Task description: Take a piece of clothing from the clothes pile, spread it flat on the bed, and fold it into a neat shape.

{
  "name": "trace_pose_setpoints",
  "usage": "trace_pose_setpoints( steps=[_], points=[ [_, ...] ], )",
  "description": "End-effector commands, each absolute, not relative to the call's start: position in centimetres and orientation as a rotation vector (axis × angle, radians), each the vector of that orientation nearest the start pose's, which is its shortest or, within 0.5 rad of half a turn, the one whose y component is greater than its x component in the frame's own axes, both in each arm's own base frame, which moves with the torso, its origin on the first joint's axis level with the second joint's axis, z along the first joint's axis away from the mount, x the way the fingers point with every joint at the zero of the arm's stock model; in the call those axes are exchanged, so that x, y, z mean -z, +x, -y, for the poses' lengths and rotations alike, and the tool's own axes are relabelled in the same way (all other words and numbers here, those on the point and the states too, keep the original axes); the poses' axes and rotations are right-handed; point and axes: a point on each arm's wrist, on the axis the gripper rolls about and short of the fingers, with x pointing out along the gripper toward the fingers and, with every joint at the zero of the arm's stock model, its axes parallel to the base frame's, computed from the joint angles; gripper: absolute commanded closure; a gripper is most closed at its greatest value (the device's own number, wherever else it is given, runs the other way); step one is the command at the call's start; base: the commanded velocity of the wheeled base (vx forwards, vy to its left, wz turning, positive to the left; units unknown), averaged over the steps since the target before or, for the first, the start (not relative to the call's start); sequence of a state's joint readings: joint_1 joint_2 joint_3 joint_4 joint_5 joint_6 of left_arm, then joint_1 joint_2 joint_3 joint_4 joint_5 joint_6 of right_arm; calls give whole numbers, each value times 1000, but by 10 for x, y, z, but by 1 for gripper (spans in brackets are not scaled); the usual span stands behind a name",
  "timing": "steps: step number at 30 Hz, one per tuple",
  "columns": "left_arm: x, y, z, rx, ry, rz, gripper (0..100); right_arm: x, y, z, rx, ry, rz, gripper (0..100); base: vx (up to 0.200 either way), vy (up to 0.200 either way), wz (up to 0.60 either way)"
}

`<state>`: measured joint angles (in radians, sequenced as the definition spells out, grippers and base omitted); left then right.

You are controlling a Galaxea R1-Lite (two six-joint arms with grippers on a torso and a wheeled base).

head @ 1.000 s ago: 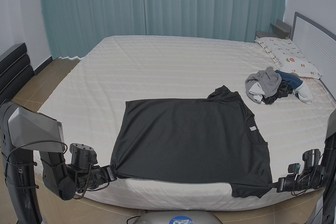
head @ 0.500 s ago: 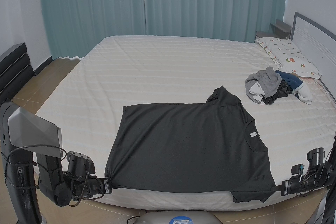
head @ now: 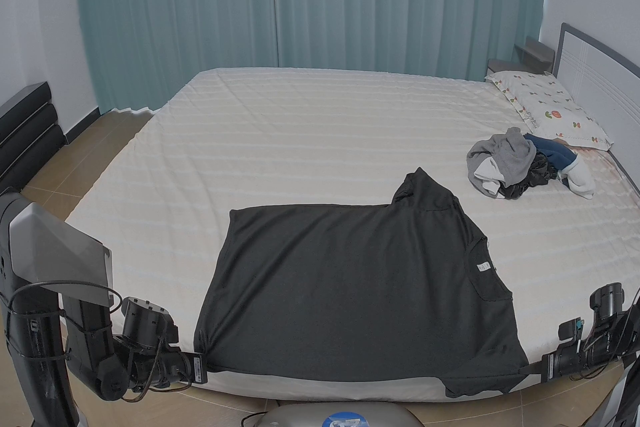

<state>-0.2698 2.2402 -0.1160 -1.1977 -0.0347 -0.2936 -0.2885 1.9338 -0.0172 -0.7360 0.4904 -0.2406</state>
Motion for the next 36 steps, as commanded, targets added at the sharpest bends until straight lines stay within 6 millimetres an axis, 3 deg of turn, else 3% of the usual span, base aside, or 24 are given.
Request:
trace_pose_setpoints(
  steps=[1, 8, 16, 22, 27, 32, 36],
  points=[
    [34, 206, 58, 149, -146, -971, 100, 0, 147, 33, -309, 227, -1059, 100, 0, 0, 0],
    [35, 196, 56, 166, -103, -1006, 100, 0, 142, 32, -304, 202, -1102, 100, 0, 0, 0],
    [28, 205, 57, 166, -135, -945, 100, -5, 147, 33, -304, 178, -1048, 100, 0, 0, 0],
    [10, 236, 63, 101, -370, -807, 100, -12, 168, 40, -276, 218, -932, 100, 0, 0, 0],
    [5, 250, 60, 79, -422, -756, 100, -25, 196, 45, -251, 341, -837, 100, 0, 0, 0],
    [-7, 275, 61, 26, -628, -666, 100, -39, 220, 36, -223, 501, -782, 100, 0, 0, 0],
    [-7, 280, 59, 14, -655, -656, 100, -41, 227, 33, -234, 516, -716, 100, 0, 0, 0]
  ],
)
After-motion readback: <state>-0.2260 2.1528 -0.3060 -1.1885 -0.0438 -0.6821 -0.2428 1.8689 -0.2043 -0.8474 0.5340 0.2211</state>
